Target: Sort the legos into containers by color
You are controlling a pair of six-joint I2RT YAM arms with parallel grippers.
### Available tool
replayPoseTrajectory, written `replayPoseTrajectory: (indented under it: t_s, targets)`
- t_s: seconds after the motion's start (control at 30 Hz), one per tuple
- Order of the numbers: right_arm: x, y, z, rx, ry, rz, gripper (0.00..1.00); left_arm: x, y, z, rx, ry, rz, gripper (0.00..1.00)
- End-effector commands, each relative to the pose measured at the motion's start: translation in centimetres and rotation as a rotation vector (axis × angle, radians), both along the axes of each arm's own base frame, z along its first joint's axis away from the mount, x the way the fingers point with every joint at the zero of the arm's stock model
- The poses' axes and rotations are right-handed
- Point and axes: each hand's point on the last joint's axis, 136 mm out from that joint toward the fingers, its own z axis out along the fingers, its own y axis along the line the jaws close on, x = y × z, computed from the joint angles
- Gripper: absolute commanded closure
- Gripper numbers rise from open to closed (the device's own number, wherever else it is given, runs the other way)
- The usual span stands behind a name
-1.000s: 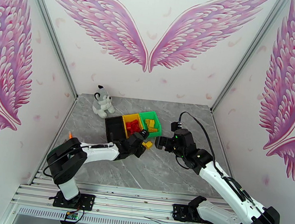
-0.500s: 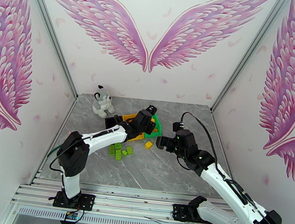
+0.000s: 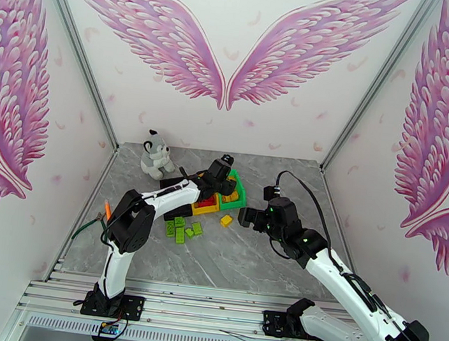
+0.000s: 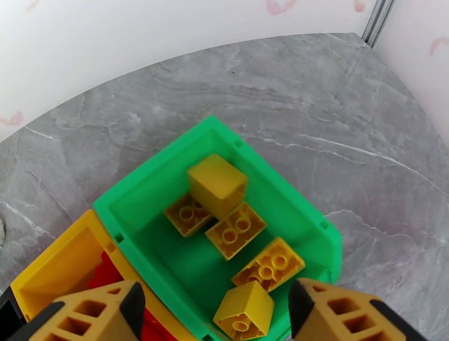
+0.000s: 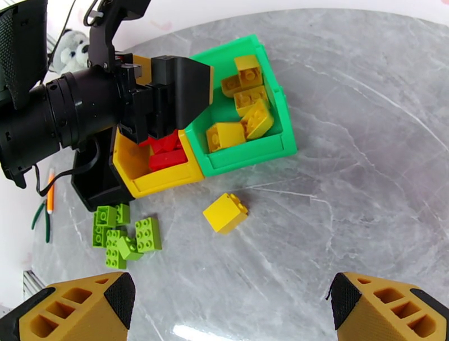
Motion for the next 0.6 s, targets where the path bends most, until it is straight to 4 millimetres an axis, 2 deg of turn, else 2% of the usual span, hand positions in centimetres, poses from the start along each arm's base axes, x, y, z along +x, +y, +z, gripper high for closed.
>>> replayPoseTrajectory:
  t_s: [0.0, 0.1, 0.23, 0.37, 0.57]
  targets:
    - [0.0, -0.4, -0.5, -0.001, 0.012, -0.015, 0.02, -1.7, -0.6, 4.5, -0.057, -0.085, -0.049, 0.22]
    - [0.0, -0.4, -0.4, 0.002, 0.008, -0.012, 0.02, -3.4, -0.4, 5.4, -0.068, -0.111, -0.068, 0.19]
    - [-0.1, -0.3, -0.4, 0.005, 0.007, -0.007, 0.01, -6.2, 0.7, 5.2, -0.070, -0.126, -0.080, 0.19]
    - [-0.1, -0.2, -0.4, 0.009, 0.003, -0.005, 0.01, -9.4, 2.3, 2.8, -0.079, -0.082, -0.101, 0.18]
    - [-0.1, 0.2, -0.7, 0.018, 0.006, 0.014, 0.01, -13.7, 2.9, -1.9, -0.086, 0.012, -0.178, 0.15]
